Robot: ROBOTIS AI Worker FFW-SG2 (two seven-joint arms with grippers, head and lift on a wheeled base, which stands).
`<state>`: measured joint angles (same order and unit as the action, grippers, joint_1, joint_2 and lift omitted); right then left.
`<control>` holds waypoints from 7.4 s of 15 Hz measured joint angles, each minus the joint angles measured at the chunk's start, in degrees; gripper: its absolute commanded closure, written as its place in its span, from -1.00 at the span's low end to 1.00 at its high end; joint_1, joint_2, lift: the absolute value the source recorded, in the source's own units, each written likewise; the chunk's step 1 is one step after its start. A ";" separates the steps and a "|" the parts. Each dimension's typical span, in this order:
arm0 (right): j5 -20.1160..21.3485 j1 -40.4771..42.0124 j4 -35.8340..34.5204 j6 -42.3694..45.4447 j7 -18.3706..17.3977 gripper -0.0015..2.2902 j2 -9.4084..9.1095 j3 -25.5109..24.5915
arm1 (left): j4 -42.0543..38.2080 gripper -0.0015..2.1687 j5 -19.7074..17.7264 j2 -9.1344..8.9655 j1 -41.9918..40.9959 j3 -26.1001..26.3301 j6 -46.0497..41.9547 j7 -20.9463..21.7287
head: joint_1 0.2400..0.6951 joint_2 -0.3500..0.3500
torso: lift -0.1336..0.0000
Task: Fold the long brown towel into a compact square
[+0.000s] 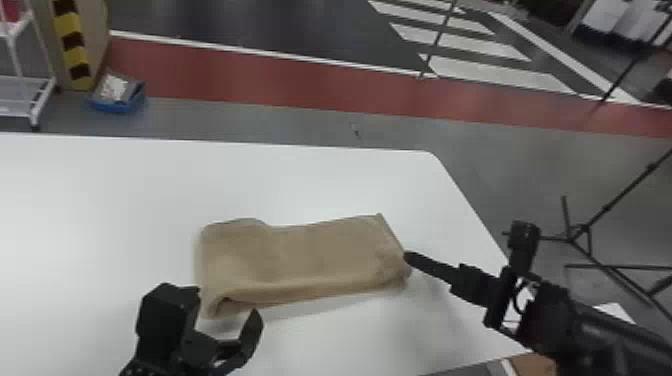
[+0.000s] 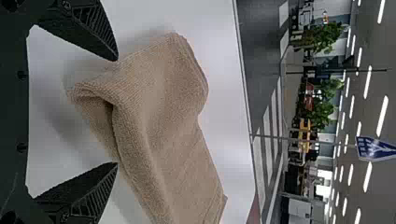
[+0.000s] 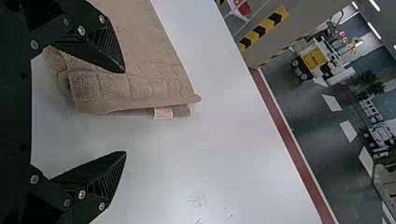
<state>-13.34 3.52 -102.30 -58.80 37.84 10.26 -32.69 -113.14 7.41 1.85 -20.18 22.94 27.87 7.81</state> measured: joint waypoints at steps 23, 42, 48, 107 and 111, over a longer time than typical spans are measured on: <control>-0.41 -2.74 3.95 -4.26 0.30 0.27 0.46 6.67 | 0.98 -0.94 -22.03 0.14 -11.48 -23.04 -38.99 -8.54 | 1.00 -0.37 | -0.85; -4.11 -3.96 -8.22 -13.71 0.13 0.27 -1.63 -1.32 | 4.97 -0.94 -29.50 -0.61 -11.63 -31.17 -41.45 -3.40 | 1.00 -0.16 | -0.85; -4.25 -2.26 -10.36 -16.33 0.20 0.23 -2.00 -3.40 | 5.18 -0.94 -30.27 -0.69 -11.61 -31.44 -41.46 -2.24 | 1.00 -0.19 | -0.85; 10.12 -10.81 -1.44 -24.67 1.08 0.68 3.41 0.78 | 14.33 -0.93 -16.90 3.02 -1.41 -20.30 -39.99 -2.24 | 1.00 -0.73 | -0.85; 7.62 -11.38 -8.99 -29.01 1.03 0.68 2.44 1.17 | 14.27 -0.93 -16.91 2.99 -1.52 -20.39 -40.04 -2.19 | 1.00 -0.66 | -0.85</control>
<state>-5.72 -7.87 -111.29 -87.81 38.87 12.70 -31.53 -98.87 -9.49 4.83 -21.70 2.55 -12.17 5.62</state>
